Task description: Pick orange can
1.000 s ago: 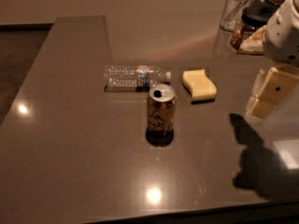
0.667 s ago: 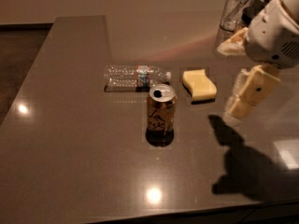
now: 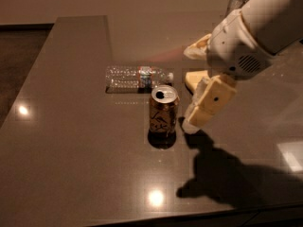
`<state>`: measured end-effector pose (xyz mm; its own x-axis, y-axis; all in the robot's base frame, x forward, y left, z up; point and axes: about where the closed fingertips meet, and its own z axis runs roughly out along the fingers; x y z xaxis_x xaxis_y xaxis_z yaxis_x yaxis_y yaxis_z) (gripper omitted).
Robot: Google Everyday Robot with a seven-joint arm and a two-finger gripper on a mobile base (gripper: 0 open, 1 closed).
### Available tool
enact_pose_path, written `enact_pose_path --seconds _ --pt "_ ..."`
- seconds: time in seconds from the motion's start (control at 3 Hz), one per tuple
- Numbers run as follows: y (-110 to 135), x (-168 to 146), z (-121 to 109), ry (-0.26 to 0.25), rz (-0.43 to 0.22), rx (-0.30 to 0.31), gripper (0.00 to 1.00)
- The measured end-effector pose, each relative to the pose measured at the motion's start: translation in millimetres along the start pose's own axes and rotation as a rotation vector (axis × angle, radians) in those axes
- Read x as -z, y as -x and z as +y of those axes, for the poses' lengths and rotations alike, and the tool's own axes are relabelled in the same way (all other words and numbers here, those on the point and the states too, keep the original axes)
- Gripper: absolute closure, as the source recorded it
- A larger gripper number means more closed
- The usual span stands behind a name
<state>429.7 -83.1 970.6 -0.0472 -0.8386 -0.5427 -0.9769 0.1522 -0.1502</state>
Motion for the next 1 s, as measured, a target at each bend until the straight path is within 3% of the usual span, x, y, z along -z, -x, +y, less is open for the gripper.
enact_pose_path --seconds 1.0 --pt "10 -71 6 0.069 -0.003 0.036 0.0"
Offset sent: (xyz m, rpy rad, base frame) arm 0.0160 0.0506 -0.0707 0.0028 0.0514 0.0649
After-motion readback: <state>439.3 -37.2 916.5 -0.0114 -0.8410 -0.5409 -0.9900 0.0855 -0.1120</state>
